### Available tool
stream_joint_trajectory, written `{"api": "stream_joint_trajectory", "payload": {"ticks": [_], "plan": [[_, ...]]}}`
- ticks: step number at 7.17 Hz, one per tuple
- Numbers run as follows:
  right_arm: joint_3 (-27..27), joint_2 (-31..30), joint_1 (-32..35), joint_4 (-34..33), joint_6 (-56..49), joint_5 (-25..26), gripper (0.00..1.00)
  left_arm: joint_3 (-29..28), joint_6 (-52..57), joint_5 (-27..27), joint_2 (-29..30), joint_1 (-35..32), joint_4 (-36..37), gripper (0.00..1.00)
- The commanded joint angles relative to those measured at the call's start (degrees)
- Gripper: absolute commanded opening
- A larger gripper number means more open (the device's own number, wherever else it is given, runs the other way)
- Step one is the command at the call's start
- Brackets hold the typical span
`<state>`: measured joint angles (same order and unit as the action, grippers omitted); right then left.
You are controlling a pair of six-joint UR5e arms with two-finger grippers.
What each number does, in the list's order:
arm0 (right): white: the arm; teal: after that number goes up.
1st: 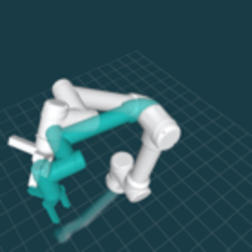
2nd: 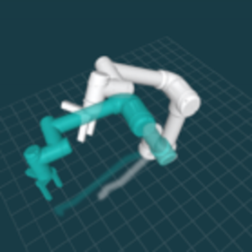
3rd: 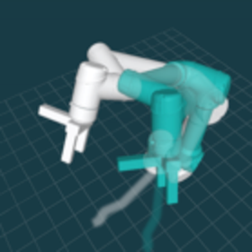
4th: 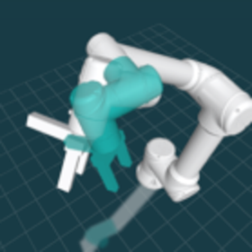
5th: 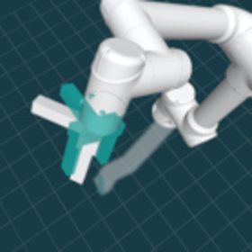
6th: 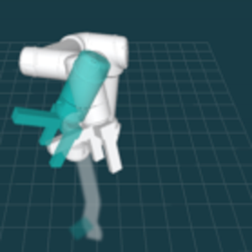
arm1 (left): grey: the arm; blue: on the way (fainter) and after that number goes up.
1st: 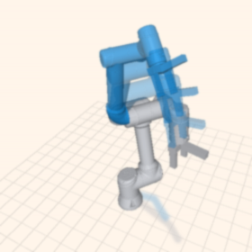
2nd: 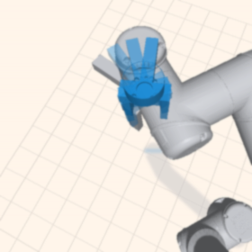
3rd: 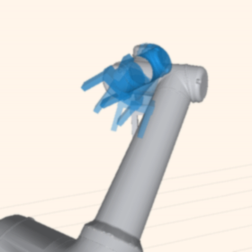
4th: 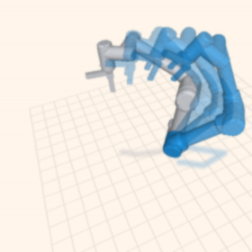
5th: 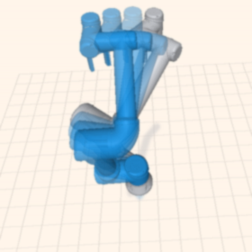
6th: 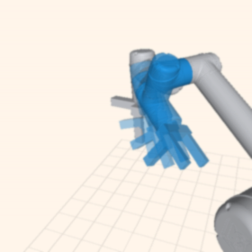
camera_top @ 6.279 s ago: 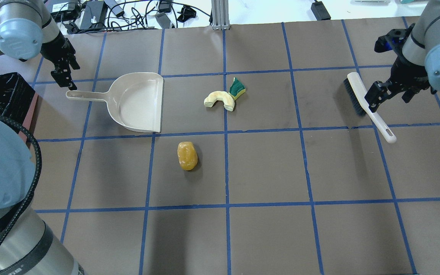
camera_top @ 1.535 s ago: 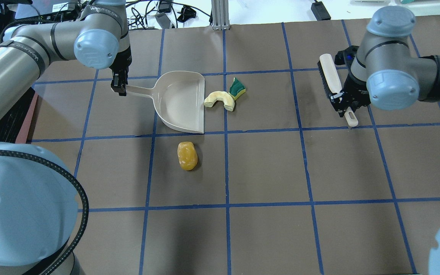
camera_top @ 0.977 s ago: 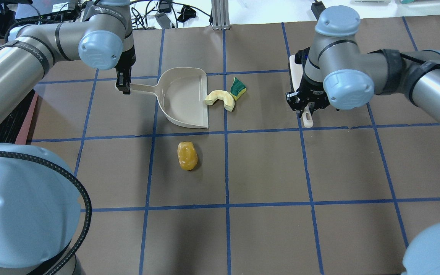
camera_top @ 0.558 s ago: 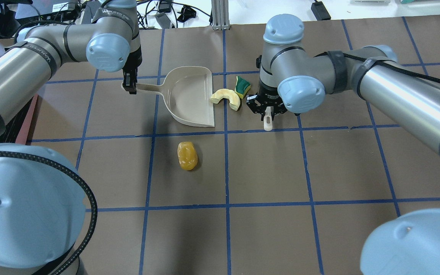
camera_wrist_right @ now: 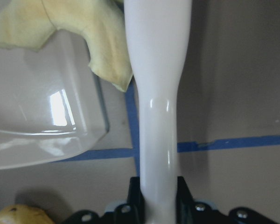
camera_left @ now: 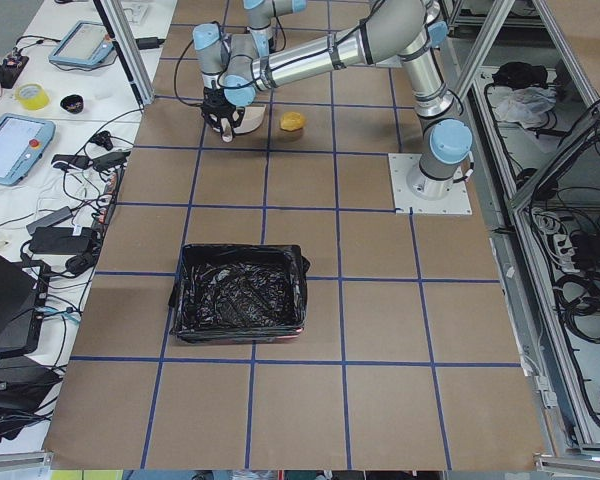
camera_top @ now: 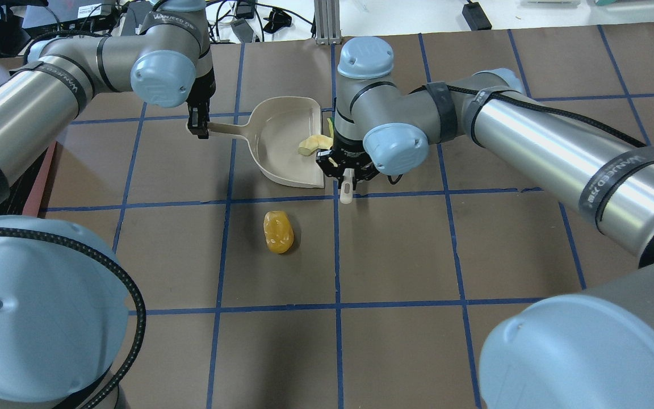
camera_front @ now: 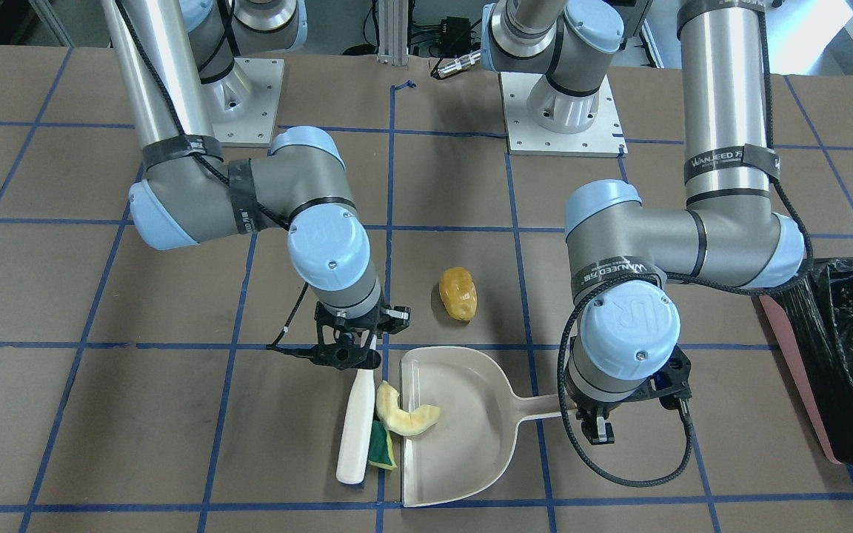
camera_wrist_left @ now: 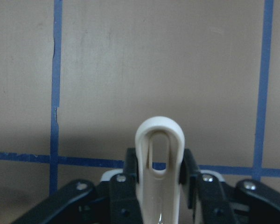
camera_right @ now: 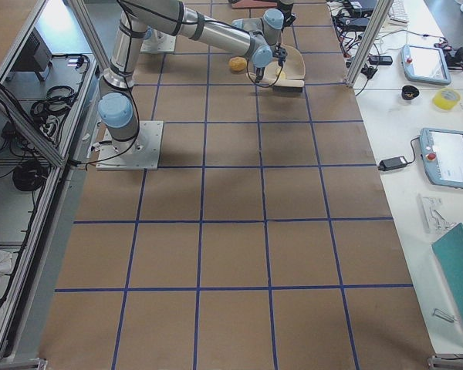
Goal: Sweep and dump trash into bin
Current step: 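Sweep the bread roll and sponge into the dustpan with the right-held brush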
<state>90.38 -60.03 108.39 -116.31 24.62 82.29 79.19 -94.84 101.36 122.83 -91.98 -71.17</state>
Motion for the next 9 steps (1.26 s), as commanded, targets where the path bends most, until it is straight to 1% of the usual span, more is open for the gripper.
{"api": "stream_joint_trajectory", "payload": {"ticks": [1,2,3,4,5,6,7,9], "plan": [[-0.1,-0.1,3.4,-0.1,3.9,-1.3,0.00,0.0,0.0,-1.5,0.2,0.0,0.7,0.00],[-0.2,-0.3,4.7,-0.4,4.5,-1.3,0.00,0.1,0.3,-2.3,0.3,0.0,1.6,0.00],[-0.6,-0.2,5.0,-0.6,7.7,-2.6,0.00,0.2,0.9,-4.3,1.0,0.0,2.8,0.00],[-1.8,-0.3,5.3,0.2,8.2,-3.4,0.00,0.4,2.1,-4.8,2.0,0.0,4.9,0.00],[-2.3,-0.3,5.9,0.3,8.3,-2.9,0.00,1.0,4.0,-8.1,2.4,0.0,6.1,0.00],[-2.4,-1.1,5.8,0.8,7.9,-2.4,0.00,1.7,6.2,-12.7,2.7,0.1,6.1,0.00],[-2.9,-3.7,5.8,5.8,7.8,-2.3,0.00,1.6,7.3,-14.6,2.8,0.5,6.1,0.00],[-2.8,-7.8,5.7,11.5,7.7,-1.5,0.00,1.5,7.6,-15.0,2.6,0.7,6.1,0.00]]}}
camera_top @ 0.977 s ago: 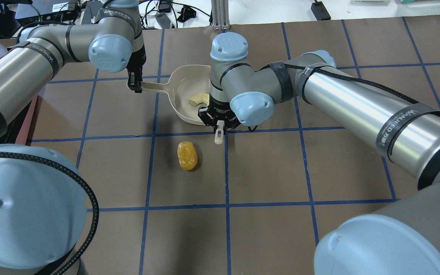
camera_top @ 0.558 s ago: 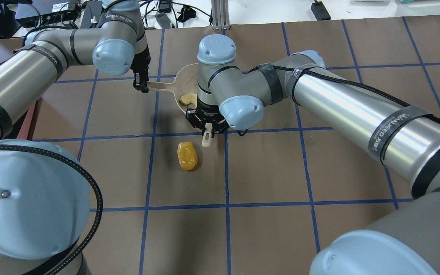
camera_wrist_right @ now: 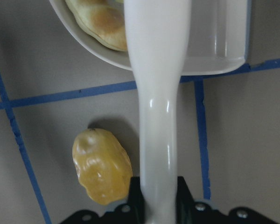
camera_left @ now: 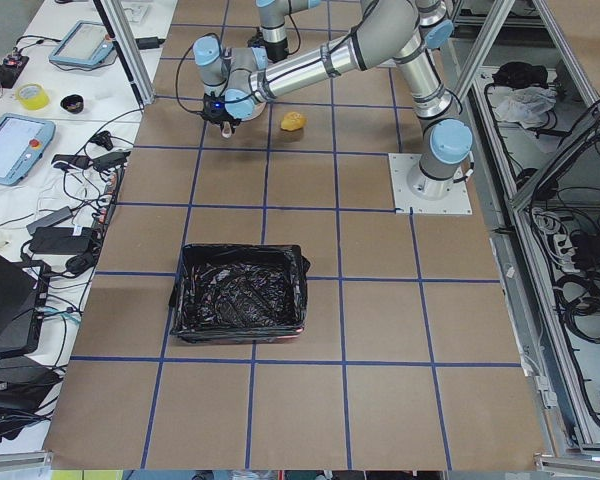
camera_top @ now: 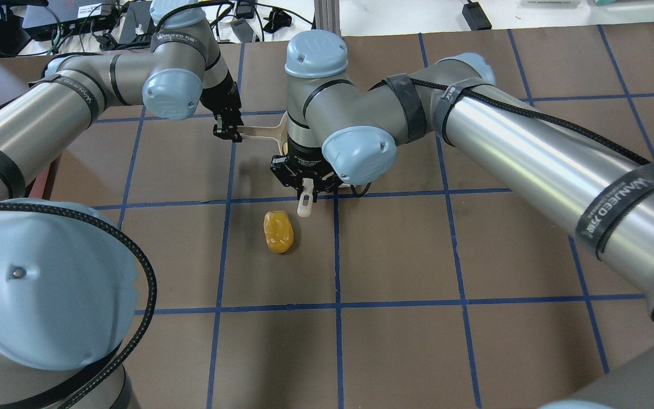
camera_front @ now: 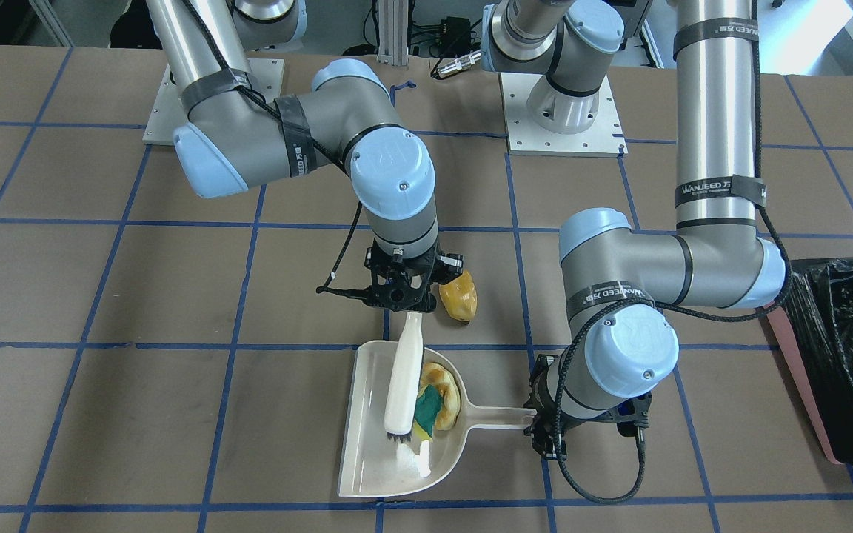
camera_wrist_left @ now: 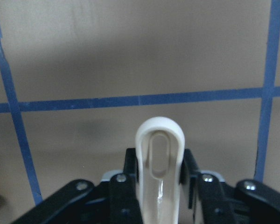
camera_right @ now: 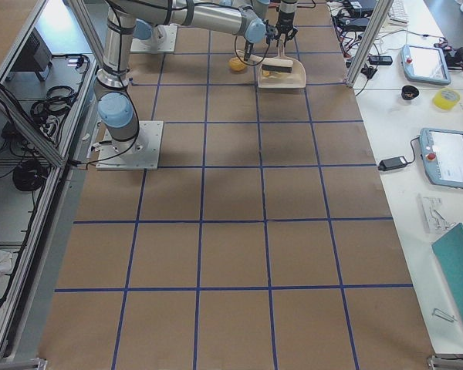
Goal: Sweep and dump trash into bin
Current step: 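Sweep the bread roll and sponge into the dustpan with the right-held brush, then sweep the yellow potato into the dustpan with the brush while the left gripper holds it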
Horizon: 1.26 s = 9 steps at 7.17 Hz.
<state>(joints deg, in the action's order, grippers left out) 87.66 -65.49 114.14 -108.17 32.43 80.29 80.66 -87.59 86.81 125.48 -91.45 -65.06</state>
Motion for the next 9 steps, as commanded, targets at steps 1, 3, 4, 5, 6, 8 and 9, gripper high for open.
{"api": "stream_joint_trajectory", "payload": {"ticks": [1,3,4,5,6,8,9], "plan": [[0.1,-2.8,-0.1,4.1,-0.4,2.8,0.00,-0.4,0.5,-0.2,-0.2,0.3,0.0,0.00],[0.5,-3.8,-1.5,6.5,-0.7,5.7,0.00,-0.7,1.8,-0.1,-1.5,1.1,-1.3,0.00],[0.4,-4.5,-1.6,6.9,-0.9,6.4,0.00,-0.6,2.3,-0.1,-1.5,1.5,-1.6,0.00],[0.6,-5.0,-1.5,8.2,-1.1,6.6,0.00,-0.9,2.6,0.2,-2.5,1.7,-3.0,0.00],[1.5,-5.2,-1.3,8.8,-0.8,5.8,0.00,-2.0,3.3,0.3,-4.4,3.7,-7.0,0.00],[3.6,-7.1,-1.4,9.6,-0.7,5.8,0.00,-3.4,6.6,1.8,-8.9,6.8,-15.2,0.00],[5.5,-9.1,-1.3,10.7,-0.2,5.7,0.00,-2.6,8.2,3.1,-10.5,8.6,-15.4,0.00]]}}
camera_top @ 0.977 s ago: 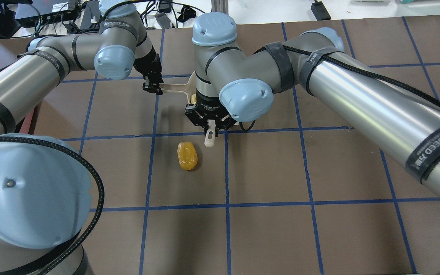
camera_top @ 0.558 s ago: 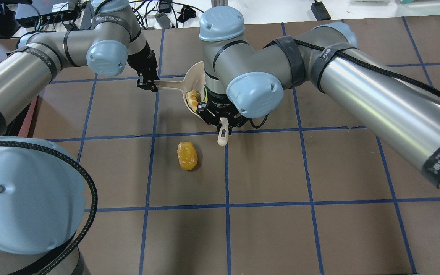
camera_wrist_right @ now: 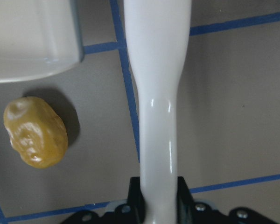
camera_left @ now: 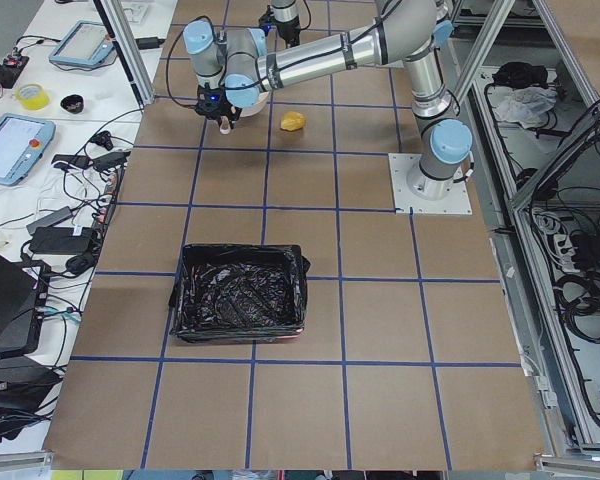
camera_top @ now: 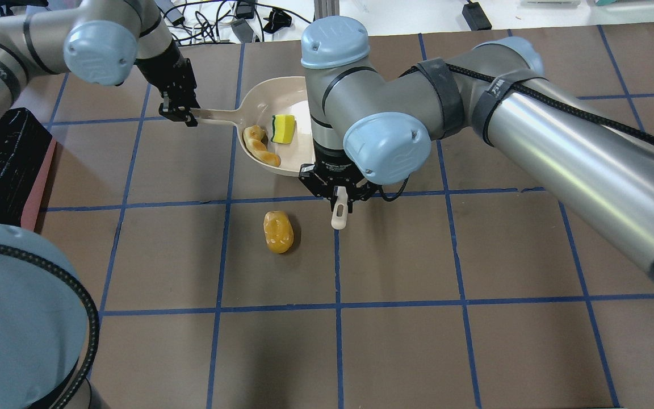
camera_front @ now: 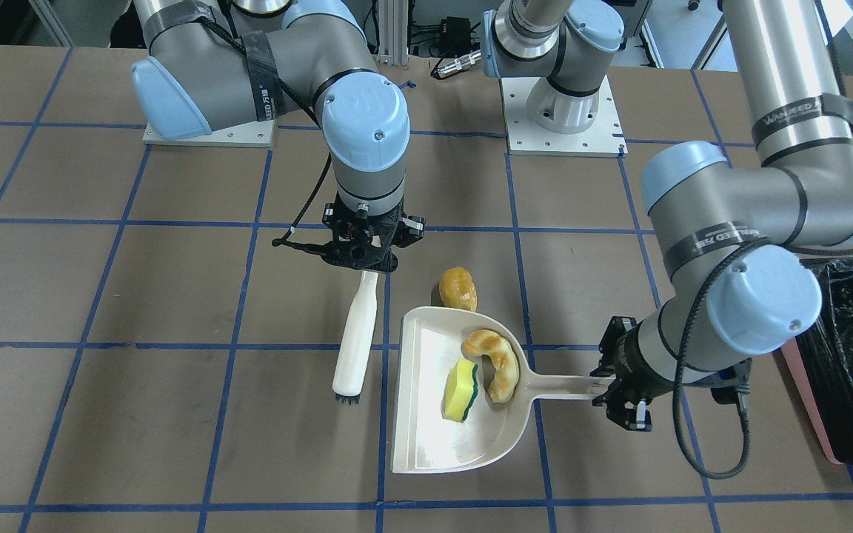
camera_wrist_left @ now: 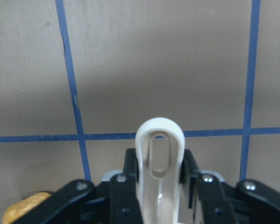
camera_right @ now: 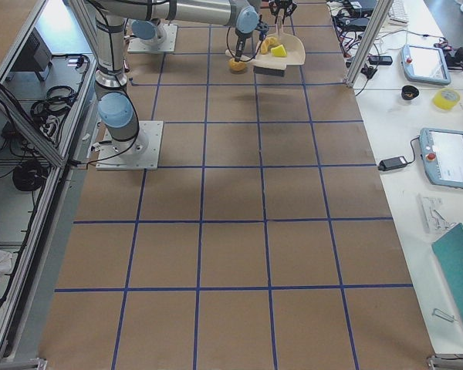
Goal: Sweep and dump trash into bin
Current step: 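Sweep the yellow potato into the dustpan with the brush while the left gripper holds it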
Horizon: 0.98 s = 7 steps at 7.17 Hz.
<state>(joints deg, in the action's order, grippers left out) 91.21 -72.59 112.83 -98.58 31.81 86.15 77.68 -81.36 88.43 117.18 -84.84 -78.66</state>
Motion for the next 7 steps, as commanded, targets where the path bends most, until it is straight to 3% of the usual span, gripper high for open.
{"api": "stream_joint_trajectory", "payload": {"ticks": [1,3,5,7], "plan": [[4.9,-4.0,0.2,1.1,0.5,-0.5,0.00,0.6,3.7,1.6,-3.5,3.7,-3.4,0.00],[12.5,-6.6,0.9,-0.8,-0.1,-3.3,0.00,6.1,5.2,6.9,-6.7,4.5,-3.7,0.00],[13.9,-6.9,4.5,-2.4,2.2,-3.4,0.00,14.9,9.3,7.2,-10.0,7.9,0.7,0.00],[13.9,-6.1,10.2,-5.5,7.3,-3.7,0.00,19.9,11.9,8.1,-12.7,10.1,2.4,0.00]]}}
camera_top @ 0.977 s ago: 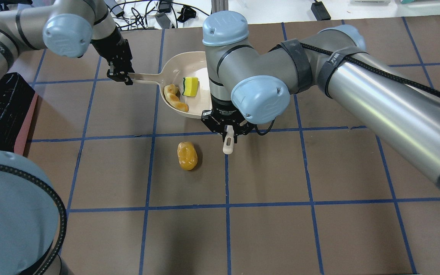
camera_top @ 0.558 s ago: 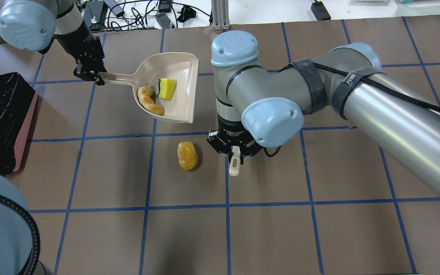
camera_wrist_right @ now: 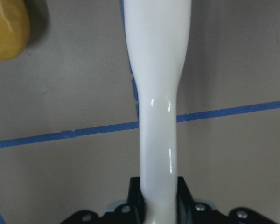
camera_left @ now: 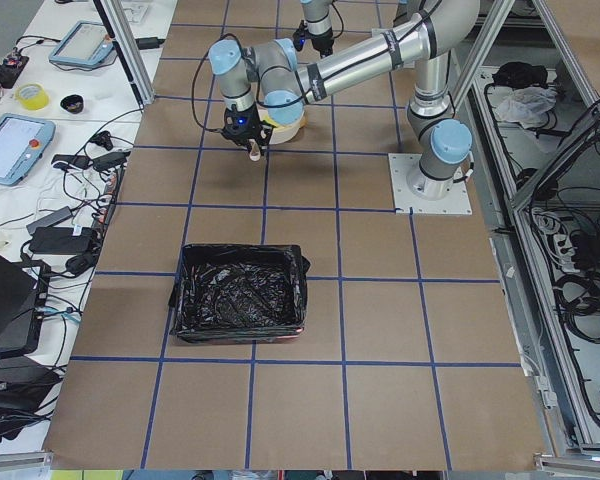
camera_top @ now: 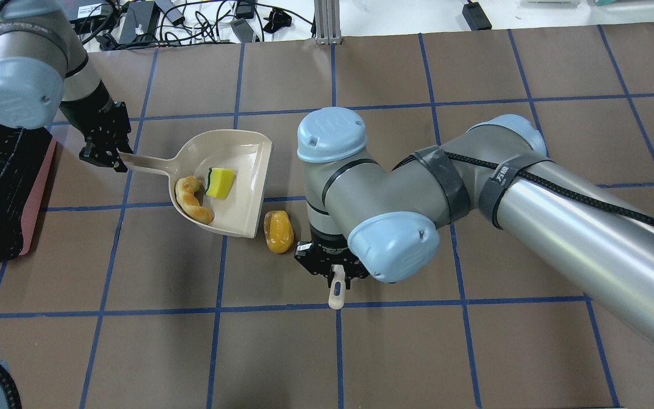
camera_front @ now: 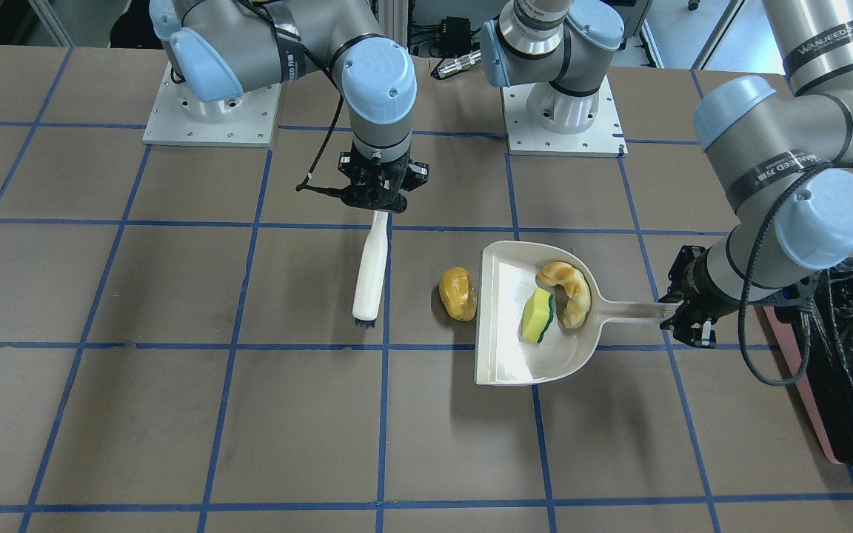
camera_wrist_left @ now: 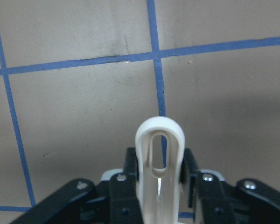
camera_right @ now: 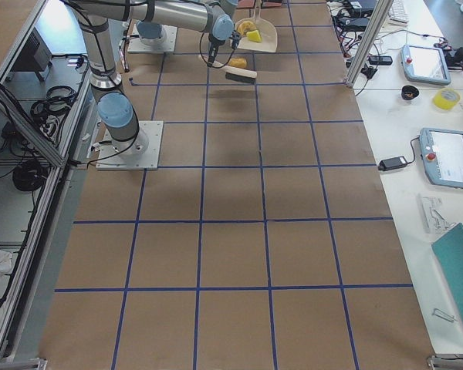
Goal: Sweep and dump trash into bin
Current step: 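Sweep the yellow potato into the dustpan with the brush while the left gripper holds it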
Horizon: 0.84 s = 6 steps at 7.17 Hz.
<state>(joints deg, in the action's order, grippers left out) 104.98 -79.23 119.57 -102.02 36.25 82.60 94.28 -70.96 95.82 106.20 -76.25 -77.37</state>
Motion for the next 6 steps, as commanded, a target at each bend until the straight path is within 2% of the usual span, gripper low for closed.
{"api": "stream_joint_trajectory", "payload": {"ticks": [1,3,4,6], "plan": [[0.2,1.2,4.1,-2.3,3.0,-0.2,0.00,4.7,1.2,0.7,-2.2,2.6,2.5,0.00],[0.7,1.7,5.0,-3.2,4.9,-0.3,0.00,10.5,0.5,2.6,-2.3,2.7,9.7,0.00],[0.7,2.7,5.0,-4.2,5.6,-2.0,0.00,14.1,-0.4,2.7,-2.2,2.7,15.9,0.00],[0.6,3.6,5.8,-4.7,6.4,-1.9,0.00,16.1,-3.5,2.9,-2.5,1.9,17.6,0.00]]}}
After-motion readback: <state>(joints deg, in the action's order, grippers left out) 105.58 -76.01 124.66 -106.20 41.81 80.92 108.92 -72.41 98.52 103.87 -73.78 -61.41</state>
